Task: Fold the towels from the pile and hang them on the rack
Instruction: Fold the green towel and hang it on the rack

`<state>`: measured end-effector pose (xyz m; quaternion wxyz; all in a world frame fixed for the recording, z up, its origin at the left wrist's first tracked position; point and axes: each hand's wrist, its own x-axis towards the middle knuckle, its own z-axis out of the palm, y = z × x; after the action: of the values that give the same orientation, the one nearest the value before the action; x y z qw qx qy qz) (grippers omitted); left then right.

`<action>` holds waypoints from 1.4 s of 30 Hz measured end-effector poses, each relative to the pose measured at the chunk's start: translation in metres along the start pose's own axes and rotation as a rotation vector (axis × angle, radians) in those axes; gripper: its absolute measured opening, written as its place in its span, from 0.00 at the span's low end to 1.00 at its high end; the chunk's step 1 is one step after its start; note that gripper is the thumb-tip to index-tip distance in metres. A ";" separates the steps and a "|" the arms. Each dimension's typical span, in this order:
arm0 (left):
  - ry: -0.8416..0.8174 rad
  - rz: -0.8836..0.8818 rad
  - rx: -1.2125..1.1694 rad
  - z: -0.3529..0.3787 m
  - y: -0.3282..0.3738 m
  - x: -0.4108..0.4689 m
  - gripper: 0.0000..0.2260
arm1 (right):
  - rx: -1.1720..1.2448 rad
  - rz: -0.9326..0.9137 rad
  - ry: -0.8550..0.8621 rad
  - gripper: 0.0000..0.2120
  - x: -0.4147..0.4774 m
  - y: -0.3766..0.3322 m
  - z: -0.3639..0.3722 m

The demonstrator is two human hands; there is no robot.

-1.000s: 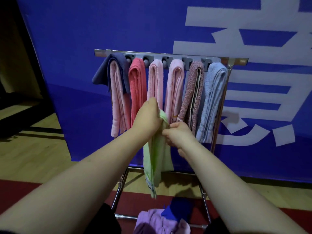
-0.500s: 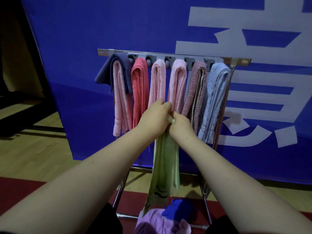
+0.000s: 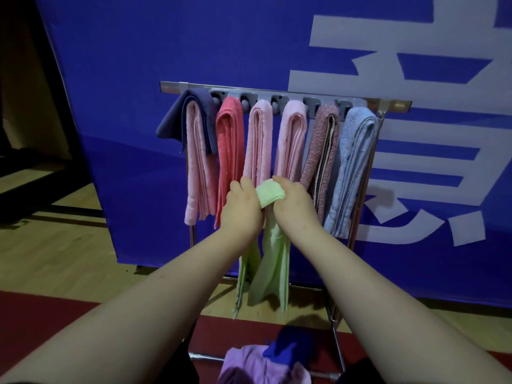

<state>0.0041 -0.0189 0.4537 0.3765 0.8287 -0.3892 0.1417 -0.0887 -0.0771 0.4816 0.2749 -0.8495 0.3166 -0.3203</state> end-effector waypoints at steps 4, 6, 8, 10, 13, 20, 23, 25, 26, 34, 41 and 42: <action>-0.020 0.024 -0.038 -0.009 0.004 0.005 0.14 | -0.036 -0.012 -0.004 0.25 0.001 0.002 0.003; -0.033 0.068 -0.085 -0.014 0.004 0.008 0.13 | -0.061 -0.043 -0.016 0.23 0.002 -0.002 0.006; -0.063 0.104 -0.120 -0.018 0.002 0.010 0.12 | -0.082 -0.076 -0.040 0.19 0.003 -0.005 0.009; -0.097 0.094 -0.104 -0.026 0.001 0.013 0.11 | -0.116 -0.113 -0.061 0.14 0.004 -0.010 0.011; -0.142 0.081 0.002 -0.038 0.000 0.018 0.12 | -0.161 -0.137 -0.096 0.16 0.008 -0.019 0.013; -0.271 0.069 0.139 -0.064 -0.006 0.042 0.11 | -0.273 -0.160 -0.094 0.14 0.026 -0.039 0.009; -0.425 0.015 0.275 -0.077 -0.011 0.056 0.14 | -0.284 -0.176 -0.115 0.15 0.037 -0.053 0.011; -0.422 0.025 0.311 -0.084 -0.013 0.062 0.18 | -0.285 -0.181 -0.094 0.13 0.045 -0.061 0.013; -0.370 0.047 0.310 -0.087 -0.015 0.066 0.18 | -0.286 -0.186 -0.074 0.12 0.049 -0.066 0.013; 0.063 0.167 0.303 -0.106 -0.020 0.098 0.04 | -0.360 -0.289 0.106 0.14 0.083 -0.105 0.010; 0.146 0.137 0.504 -0.122 -0.011 0.142 0.10 | -0.537 -0.332 0.208 0.20 0.116 -0.125 -0.004; 0.158 0.124 0.526 -0.125 -0.010 0.146 0.12 | -0.584 -0.340 0.205 0.20 0.120 -0.127 -0.006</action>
<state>0.1152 -0.0017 0.6103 0.1683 0.8589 -0.3584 0.3248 0.0246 -0.0823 0.6148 -0.0702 -0.8962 0.2750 -0.3410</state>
